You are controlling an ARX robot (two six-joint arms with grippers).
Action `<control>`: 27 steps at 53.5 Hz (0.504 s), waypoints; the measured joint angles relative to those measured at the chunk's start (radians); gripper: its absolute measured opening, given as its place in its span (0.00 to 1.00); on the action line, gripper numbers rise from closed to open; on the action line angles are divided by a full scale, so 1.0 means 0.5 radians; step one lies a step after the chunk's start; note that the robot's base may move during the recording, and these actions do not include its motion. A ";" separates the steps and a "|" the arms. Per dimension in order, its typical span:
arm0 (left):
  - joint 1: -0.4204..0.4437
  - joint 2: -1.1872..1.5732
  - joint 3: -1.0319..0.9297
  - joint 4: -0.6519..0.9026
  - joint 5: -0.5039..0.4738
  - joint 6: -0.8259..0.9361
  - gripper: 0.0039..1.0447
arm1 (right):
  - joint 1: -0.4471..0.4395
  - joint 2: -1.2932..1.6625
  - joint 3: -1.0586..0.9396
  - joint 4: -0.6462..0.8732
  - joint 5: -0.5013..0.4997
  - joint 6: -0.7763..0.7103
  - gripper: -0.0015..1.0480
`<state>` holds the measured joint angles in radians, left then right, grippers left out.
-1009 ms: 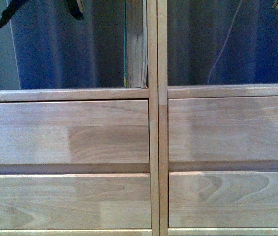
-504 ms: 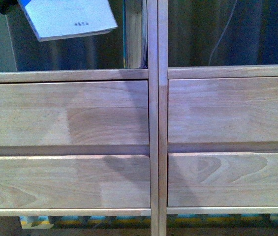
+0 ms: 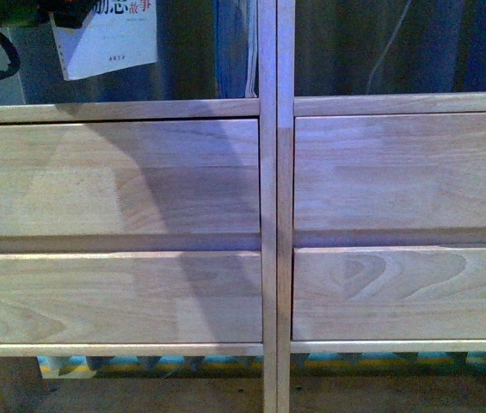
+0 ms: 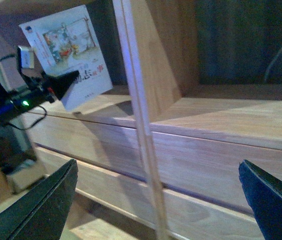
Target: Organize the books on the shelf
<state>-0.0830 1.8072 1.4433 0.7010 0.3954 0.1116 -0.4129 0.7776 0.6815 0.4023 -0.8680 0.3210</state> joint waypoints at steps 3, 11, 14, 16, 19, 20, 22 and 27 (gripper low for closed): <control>-0.004 0.062 0.061 -0.014 -0.019 0.037 0.06 | -0.004 -0.017 0.000 -0.021 0.023 -0.116 0.93; -0.008 0.251 0.291 -0.070 -0.076 0.107 0.06 | -0.008 -0.030 0.000 -0.027 0.032 -0.277 0.93; -0.009 0.308 0.372 -0.092 -0.092 0.124 0.06 | -0.008 -0.030 0.000 -0.027 0.032 -0.309 0.93; -0.011 0.383 0.478 -0.126 -0.111 0.148 0.06 | -0.008 -0.030 0.000 -0.027 0.032 -0.322 0.93; -0.011 0.455 0.585 -0.166 -0.120 0.166 0.06 | -0.008 -0.030 0.000 -0.027 0.032 -0.330 0.93; -0.011 0.472 0.608 -0.177 -0.120 0.168 0.06 | -0.008 -0.030 0.000 -0.027 0.032 -0.330 0.93; -0.014 0.517 0.674 -0.209 -0.121 0.173 0.06 | -0.008 -0.030 0.000 -0.027 0.032 -0.334 0.93; -0.026 0.644 0.858 -0.294 -0.144 0.187 0.06 | -0.008 -0.029 0.000 -0.028 0.033 -0.343 0.93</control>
<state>-0.0959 2.1292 1.8725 0.5541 0.3233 0.2050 -0.4168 0.7631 0.6815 0.3882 -0.8516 0.1493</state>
